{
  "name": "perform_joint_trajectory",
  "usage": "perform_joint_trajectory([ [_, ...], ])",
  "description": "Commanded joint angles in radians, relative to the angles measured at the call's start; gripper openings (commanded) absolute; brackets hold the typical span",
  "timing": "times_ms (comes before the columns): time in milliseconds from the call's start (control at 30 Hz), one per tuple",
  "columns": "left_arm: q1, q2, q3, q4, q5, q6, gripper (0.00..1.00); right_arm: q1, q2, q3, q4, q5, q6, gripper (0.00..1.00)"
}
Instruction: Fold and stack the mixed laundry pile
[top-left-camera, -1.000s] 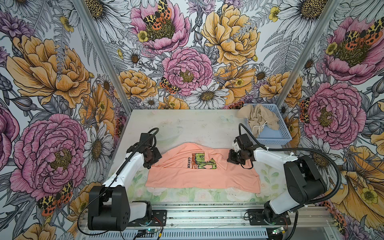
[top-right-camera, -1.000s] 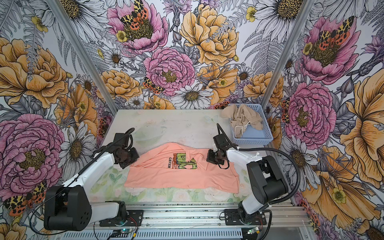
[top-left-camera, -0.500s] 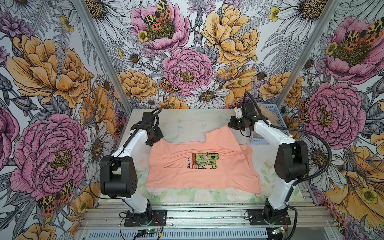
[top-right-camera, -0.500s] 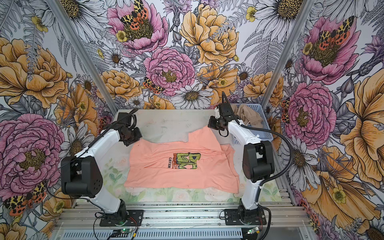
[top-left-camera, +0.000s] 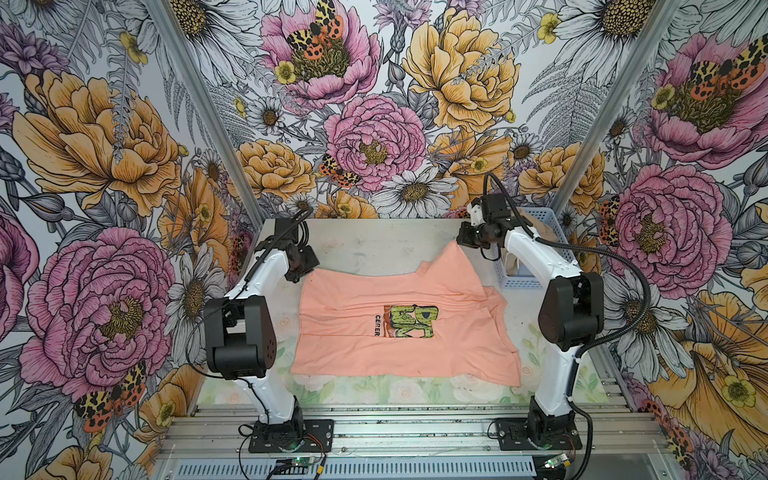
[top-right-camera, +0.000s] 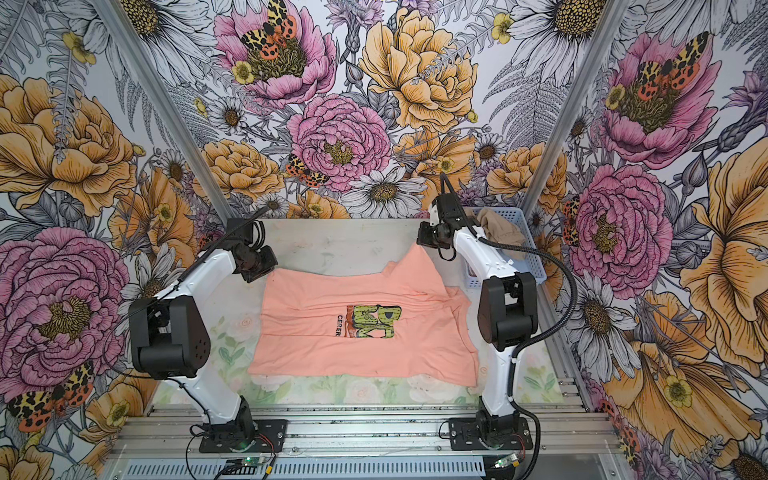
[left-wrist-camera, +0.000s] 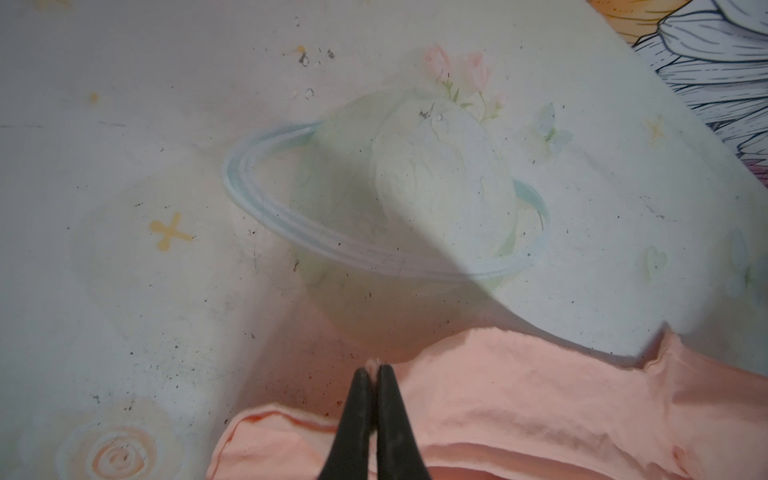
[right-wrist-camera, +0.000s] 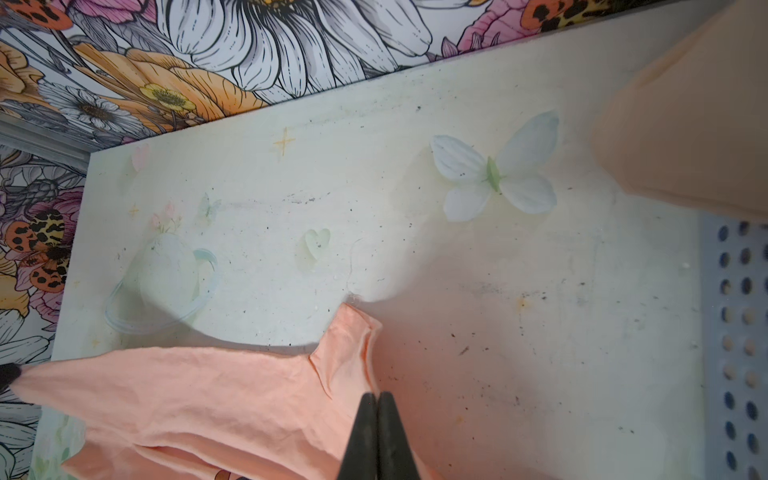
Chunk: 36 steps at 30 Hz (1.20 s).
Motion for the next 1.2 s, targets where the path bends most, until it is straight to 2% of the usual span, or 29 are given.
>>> perform_joint_trajectory([
  [0,0.002,0.018,0.052,0.051,0.047,0.041,0.0,-0.008,0.009,0.063,-0.009,0.023,-0.03,0.0],
  [367,0.003,0.054,0.102,0.071,0.051,0.069,0.0,-0.033,0.032,0.141,-0.02,0.037,-0.055,0.0],
  [533,0.004,0.062,0.079,0.074,0.065,0.076,0.0,-0.03,0.023,0.122,-0.028,-0.016,-0.061,0.0],
  [767,0.007,0.006,-0.074,0.108,0.069,0.083,0.0,-0.019,-0.093,-0.079,-0.025,-0.088,-0.072,0.0],
  [1167,0.017,-0.168,-0.298,0.123,0.037,0.105,0.0,-0.013,-0.411,-0.459,-0.027,-0.154,-0.058,0.0],
])
